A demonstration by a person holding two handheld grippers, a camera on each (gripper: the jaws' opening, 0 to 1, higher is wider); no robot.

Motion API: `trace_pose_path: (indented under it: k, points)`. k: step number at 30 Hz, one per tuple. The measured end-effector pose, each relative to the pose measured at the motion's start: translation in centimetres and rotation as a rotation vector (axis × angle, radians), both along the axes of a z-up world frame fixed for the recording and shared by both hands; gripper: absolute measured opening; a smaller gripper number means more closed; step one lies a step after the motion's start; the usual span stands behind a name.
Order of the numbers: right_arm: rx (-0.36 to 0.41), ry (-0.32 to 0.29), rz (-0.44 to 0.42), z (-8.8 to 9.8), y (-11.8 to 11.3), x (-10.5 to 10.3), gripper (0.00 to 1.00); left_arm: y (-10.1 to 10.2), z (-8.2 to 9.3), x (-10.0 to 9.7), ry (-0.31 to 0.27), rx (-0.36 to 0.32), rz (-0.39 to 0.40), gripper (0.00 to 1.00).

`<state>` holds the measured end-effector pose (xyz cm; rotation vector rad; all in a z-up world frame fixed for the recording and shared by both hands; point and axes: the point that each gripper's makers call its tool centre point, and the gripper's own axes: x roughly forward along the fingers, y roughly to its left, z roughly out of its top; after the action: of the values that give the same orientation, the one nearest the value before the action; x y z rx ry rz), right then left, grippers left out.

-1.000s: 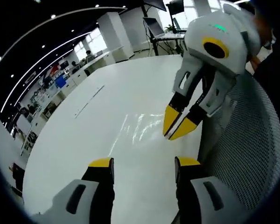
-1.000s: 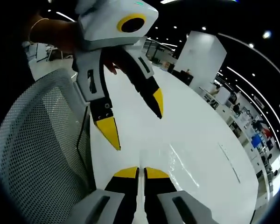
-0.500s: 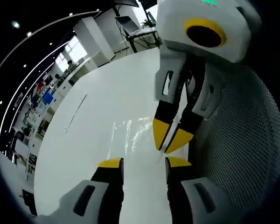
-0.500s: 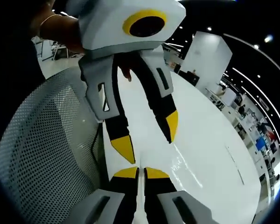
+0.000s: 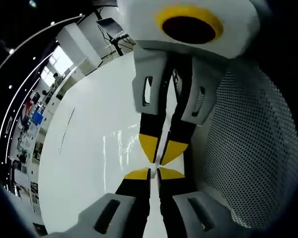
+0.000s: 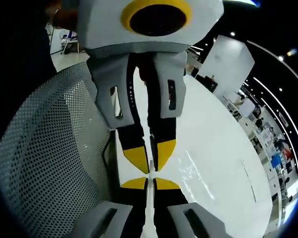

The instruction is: Open the resealable bag by pulling the two sides of the seal apart until the entire bag opening is separated and visibly accessible.

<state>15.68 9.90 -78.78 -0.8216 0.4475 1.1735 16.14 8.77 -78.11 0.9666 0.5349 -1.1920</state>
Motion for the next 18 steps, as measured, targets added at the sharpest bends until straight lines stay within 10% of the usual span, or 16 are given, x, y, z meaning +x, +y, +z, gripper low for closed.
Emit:
trace_pose_path:
  k: [18]
  points:
    - [-0.049,-0.044,0.04,-0.93,0.12,-0.28,0.0,-0.26,-0.32,-0.53,0.001,0.009,-0.13,0.0]
